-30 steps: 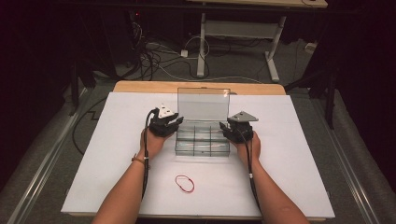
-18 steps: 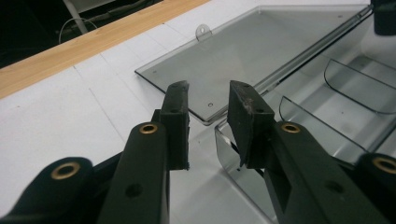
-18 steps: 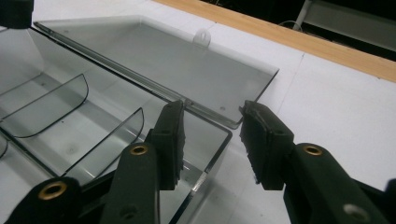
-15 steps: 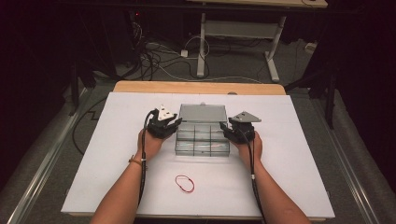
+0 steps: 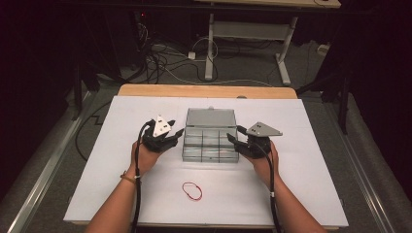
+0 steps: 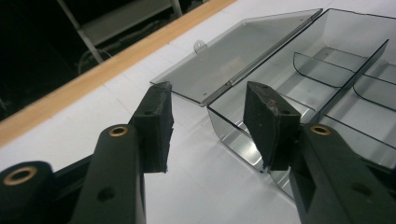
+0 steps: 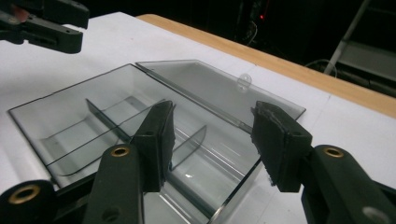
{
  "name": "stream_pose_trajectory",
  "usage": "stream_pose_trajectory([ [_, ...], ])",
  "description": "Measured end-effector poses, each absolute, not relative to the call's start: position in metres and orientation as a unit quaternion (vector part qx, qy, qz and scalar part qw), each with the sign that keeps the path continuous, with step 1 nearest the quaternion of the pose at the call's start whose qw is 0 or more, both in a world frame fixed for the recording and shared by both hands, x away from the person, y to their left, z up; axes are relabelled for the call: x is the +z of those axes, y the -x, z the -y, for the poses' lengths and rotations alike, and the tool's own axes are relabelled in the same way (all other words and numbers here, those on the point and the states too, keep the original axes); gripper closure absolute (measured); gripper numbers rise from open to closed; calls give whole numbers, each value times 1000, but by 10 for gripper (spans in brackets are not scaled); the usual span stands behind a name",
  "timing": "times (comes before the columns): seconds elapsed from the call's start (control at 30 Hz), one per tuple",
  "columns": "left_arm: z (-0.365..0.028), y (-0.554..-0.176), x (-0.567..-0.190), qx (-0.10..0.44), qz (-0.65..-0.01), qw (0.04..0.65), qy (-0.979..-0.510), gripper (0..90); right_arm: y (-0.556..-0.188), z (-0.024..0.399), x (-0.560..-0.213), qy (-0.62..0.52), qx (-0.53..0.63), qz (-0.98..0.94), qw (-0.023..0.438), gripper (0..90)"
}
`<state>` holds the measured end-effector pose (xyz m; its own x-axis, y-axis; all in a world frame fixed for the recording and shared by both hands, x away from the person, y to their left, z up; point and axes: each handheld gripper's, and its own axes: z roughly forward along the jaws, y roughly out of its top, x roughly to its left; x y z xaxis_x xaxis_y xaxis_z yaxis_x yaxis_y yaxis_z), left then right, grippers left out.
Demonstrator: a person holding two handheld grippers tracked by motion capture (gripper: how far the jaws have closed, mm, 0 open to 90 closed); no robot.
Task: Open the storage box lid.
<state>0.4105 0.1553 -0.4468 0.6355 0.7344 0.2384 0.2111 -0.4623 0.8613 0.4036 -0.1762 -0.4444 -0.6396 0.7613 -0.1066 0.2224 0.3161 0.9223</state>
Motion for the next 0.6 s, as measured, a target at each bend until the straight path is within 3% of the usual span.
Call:
stream_pose_trajectory([
  [0.07, -156, -405, -444, 311, -286, 422, -802, 448, -398, 176, -443, -313, 491, -764, 276, 455],
  [0.3, -159, -388, -441, 325, -261, 427, -802, 365, -384, 176, -438, -292, 502, -769, 268, 342],
  [0.6, -166, -369, -445, 334, -250, 428, -801, 281, -365, 170, -432, -262, 513, -775, 260, 294],
])
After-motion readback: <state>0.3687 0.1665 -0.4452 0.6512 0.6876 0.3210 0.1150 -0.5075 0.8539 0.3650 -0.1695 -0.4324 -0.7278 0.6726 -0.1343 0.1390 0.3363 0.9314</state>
